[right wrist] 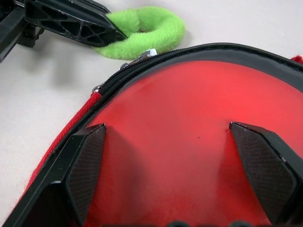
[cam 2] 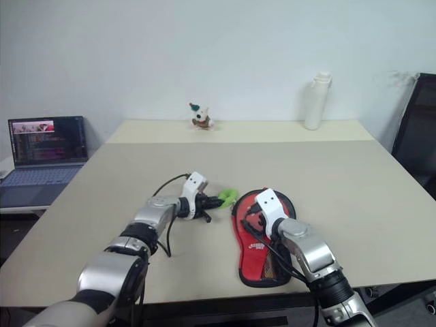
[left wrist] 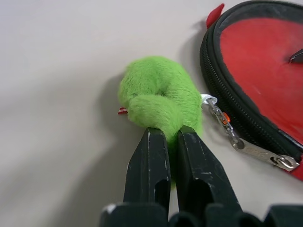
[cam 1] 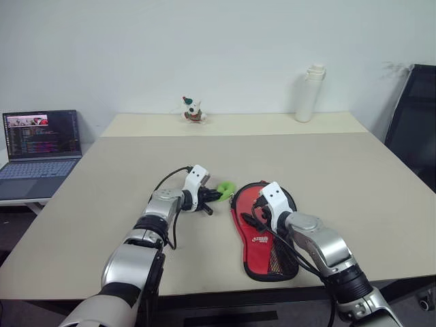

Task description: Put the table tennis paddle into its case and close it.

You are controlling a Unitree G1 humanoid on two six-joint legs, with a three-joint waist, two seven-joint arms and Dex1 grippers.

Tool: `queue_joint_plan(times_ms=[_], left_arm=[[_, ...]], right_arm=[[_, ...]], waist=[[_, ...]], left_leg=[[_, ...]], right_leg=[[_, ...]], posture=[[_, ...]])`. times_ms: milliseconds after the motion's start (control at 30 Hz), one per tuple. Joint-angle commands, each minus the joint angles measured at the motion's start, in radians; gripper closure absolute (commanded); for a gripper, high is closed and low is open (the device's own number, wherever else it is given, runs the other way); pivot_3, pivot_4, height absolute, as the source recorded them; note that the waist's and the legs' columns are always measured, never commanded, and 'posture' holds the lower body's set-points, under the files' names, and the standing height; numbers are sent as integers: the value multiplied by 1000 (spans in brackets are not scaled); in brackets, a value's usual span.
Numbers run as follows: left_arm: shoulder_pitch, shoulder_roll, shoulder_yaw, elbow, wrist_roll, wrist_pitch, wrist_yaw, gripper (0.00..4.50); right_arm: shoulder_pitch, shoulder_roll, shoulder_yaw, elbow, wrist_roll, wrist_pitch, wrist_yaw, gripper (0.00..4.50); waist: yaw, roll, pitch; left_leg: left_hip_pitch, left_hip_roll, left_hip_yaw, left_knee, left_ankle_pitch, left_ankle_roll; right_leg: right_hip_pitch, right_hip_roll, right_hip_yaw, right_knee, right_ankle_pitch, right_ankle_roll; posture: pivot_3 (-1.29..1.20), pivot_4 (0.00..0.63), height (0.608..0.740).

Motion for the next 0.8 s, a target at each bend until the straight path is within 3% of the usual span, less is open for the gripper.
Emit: queue_joint_plan(times_ms=[33,433,800], left_arm=[[-84,4,-4,38,37,-36,72,4485],[-266,-95,-28,172,154,-85,317,4485],[-355,-220,-121,212,331,-138,551,4485]], right_arm=[[44,-17,20,9,-27,6,18,0],[129,5,55,-45,-35,45,27,0],[313,39,126,-207,-47,143,-1,0]], waist=[[0,0,0],[1,-3,-2],[1,-6,-5]], left_leg=[[0,0,0,0,0,0],[0,0,-2,0,0,0],[-1,0,-3,-1,0,0]], right_leg=[[0,0,0,0,0,0],[2,0,-4,-1,-3,4],[2,0,-8,-1,-3,4]], posture=[[0,150,740],[0,150,740],[0,150,740]])
